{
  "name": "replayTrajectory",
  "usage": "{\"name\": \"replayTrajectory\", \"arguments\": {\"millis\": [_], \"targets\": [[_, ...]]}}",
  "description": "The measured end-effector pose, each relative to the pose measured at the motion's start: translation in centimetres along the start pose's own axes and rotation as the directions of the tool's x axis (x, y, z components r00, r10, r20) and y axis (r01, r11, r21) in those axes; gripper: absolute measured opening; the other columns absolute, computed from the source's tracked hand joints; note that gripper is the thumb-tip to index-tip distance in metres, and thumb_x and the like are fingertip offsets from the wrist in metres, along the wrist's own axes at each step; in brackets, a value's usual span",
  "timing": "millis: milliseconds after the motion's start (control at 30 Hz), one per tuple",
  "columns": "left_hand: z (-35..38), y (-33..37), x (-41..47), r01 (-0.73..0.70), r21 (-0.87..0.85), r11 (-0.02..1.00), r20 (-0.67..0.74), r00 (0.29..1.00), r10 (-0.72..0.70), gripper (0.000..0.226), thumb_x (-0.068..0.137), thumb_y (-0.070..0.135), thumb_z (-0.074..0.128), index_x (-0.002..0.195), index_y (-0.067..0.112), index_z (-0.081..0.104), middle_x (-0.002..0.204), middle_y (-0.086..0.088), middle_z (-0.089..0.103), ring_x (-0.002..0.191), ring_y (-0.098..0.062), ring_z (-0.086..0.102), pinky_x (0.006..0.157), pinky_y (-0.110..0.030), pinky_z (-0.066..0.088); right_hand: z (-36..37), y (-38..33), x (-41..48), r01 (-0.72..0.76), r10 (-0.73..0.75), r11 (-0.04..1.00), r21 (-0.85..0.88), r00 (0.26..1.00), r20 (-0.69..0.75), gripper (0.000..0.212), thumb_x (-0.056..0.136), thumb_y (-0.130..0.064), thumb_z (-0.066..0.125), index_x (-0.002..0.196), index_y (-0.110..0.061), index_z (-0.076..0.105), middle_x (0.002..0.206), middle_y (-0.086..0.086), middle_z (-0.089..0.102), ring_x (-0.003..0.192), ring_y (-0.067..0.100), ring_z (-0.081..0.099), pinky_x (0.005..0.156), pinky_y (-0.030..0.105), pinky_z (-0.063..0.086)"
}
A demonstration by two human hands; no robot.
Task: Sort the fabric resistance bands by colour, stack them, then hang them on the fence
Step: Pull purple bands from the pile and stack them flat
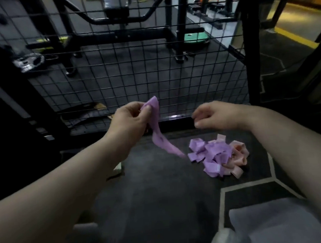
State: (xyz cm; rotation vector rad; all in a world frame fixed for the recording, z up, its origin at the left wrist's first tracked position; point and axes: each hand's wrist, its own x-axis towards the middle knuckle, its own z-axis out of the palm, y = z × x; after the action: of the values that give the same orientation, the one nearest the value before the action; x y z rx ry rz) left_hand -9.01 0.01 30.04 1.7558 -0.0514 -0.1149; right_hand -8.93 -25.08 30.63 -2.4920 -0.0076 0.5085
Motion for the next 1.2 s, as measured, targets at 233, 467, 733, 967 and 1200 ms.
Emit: {"name": "replayTrajectory", "arguments": {"millis": [233, 467, 733, 967, 1200], "targets": [[-5.5, -1.8, -1.8, 0.034, 0.098, 0.995, 0.188, 0.981, -0.052, 0.02, 0.09, 0.032, 0.069, 0.091, 0.011, 0.072, 0.09, -0.021, 0.07, 0.082, -0.022, 0.059, 0.082, -0.039, 0.047, 5.2, -10.0, -0.7, 0.289, -0.303, 0.93, 0.228, 0.953, 0.027, 0.057, 0.086, -0.043, 0.072, 0.137, -0.027, 0.05, 0.126, -0.011, 0.063, 0.115, 0.002, 0.06, 0.102, 0.029, 0.048], [-6.3, -0.8, -2.0, 0.203, -0.177, 0.963, 0.293, 0.945, -0.146, 0.025, 0.101, 0.023, 0.051, 0.113, 0.012, 0.071, 0.086, -0.007, 0.067, 0.072, -0.017, 0.059, 0.068, -0.029, 0.049, 6.7, -11.9, 0.5, 0.325, -0.263, 0.887, 0.326, 0.939, -0.22, 0.009, 0.091, -0.025, 0.07, 0.093, -0.017, 0.069, 0.092, 0.013, 0.073, 0.078, 0.018, 0.065, 0.08, 0.042, 0.055], [-6.3, -0.1, -1.5, 0.375, -0.255, 0.891, 0.54, 0.82, -0.19, 0.029, 0.079, -0.002, 0.043, 0.102, 0.003, 0.06, 0.078, -0.005, 0.06, 0.06, -0.014, 0.053, 0.064, -0.026, 0.048, 5.3, -11.9, 0.0, 0.226, -0.085, 0.625, 0.747, 0.971, -0.223, 0.007, 0.095, -0.015, 0.064, 0.091, -0.011, 0.069, 0.079, 0.002, 0.07, 0.072, 0.014, 0.065, 0.07, 0.029, 0.058], [-5.4, -0.5, -2.1, 0.379, -0.147, 0.913, 0.566, 0.79, -0.237, 0.015, 0.085, -0.006, 0.057, 0.099, -0.006, 0.063, 0.094, -0.022, 0.072, 0.077, -0.029, 0.069, 0.071, -0.033, 0.056, 3.5, -11.3, 0.4, 0.239, 0.085, 0.266, 0.934, 0.959, -0.27, 0.018, 0.104, -0.016, 0.047, 0.114, -0.006, 0.059, 0.095, 0.011, 0.073, 0.086, 0.023, 0.072, 0.072, 0.043, 0.062], [-5.8, -0.4, -1.8, 0.359, -0.045, 0.932, 0.501, 0.815, -0.29, 0.02, 0.088, -0.006, 0.057, 0.105, -0.003, 0.066, 0.095, -0.023, 0.072, 0.07, -0.028, 0.068, 0.07, -0.034, 0.054, 1.1, -8.6, 1.4, 0.339, 0.367, 0.096, 0.936, 0.862, -0.35, 0.029, 0.105, -0.017, 0.041, 0.127, -0.003, 0.055, 0.109, 0.013, 0.071, 0.094, 0.022, 0.071, 0.066, 0.033, 0.059]]}}
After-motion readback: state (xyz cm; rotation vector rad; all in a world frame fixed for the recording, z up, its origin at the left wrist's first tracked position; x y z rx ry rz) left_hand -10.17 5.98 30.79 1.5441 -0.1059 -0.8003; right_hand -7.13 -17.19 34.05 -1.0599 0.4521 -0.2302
